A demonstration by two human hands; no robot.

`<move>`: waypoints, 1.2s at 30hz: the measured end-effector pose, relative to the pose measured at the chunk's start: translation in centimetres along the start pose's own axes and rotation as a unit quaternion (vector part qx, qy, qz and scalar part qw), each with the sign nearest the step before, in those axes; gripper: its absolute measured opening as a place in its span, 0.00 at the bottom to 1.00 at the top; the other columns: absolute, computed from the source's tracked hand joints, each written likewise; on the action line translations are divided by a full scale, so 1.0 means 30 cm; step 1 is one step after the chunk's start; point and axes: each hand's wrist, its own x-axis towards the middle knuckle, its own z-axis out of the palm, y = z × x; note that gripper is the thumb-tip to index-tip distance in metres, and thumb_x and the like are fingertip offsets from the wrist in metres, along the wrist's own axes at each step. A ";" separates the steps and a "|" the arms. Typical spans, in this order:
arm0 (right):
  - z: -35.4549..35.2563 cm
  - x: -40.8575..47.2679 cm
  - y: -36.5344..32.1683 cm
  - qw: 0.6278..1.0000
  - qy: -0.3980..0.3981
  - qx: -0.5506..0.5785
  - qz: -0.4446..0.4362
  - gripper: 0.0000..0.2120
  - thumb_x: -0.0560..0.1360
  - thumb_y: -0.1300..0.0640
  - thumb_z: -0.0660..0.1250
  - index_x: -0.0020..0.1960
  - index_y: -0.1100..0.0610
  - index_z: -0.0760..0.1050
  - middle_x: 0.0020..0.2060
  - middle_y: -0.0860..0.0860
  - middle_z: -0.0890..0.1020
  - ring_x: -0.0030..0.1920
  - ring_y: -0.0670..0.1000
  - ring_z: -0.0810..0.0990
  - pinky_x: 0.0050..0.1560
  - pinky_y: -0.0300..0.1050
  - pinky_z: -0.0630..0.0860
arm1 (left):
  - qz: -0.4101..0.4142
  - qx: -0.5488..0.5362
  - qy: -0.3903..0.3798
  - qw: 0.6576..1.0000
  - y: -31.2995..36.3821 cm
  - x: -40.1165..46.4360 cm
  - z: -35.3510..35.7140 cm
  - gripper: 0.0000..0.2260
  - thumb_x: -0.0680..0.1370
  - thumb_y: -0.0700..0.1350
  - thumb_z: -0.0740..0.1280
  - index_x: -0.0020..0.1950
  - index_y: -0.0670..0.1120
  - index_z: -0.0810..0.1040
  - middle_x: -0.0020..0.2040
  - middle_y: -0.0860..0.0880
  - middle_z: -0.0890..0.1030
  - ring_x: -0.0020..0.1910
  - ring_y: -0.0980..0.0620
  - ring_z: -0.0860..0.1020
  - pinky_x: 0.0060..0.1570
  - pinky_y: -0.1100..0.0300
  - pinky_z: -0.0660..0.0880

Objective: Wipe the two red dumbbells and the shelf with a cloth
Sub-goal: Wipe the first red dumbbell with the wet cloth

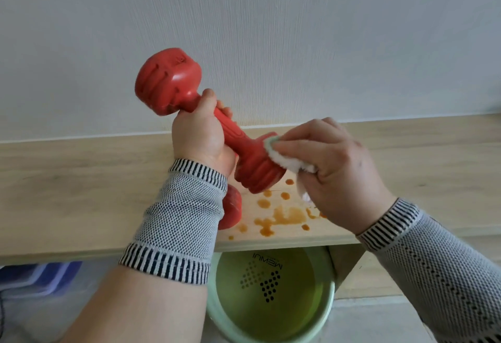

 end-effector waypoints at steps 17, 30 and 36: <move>0.015 -0.004 -0.023 0.995 0.087 -0.034 -0.034 0.15 0.70 0.70 0.66 0.53 0.60 0.82 0.47 0.53 0.82 0.47 0.56 0.77 0.46 0.42 0.75 | -0.096 -0.129 0.009 0.987 0.013 0.051 -0.016 0.07 0.80 0.44 0.65 0.42 0.47 0.72 0.30 0.54 0.74 0.26 0.58 0.74 0.32 0.62 0.70; 0.018 -0.010 0.037 0.996 0.057 -0.006 0.075 0.16 0.70 0.68 0.66 0.54 0.56 0.81 0.46 0.49 0.81 0.46 0.51 0.77 0.43 0.40 0.75 | -0.122 -0.061 -0.012 0.991 0.017 0.031 -0.028 0.07 0.77 0.37 0.62 0.42 0.46 0.74 0.29 0.52 0.79 0.28 0.56 0.79 0.42 0.54 0.79; 0.011 -0.015 0.040 0.994 0.037 0.042 0.099 0.16 0.70 0.71 0.67 0.51 0.54 0.82 0.45 0.48 0.81 0.46 0.52 0.79 0.44 0.51 0.79 | -0.093 -0.077 -0.058 0.991 -0.019 0.050 -0.017 0.05 0.78 0.38 0.68 0.52 0.45 0.77 0.48 0.46 0.80 0.41 0.53 0.81 0.59 0.50 0.74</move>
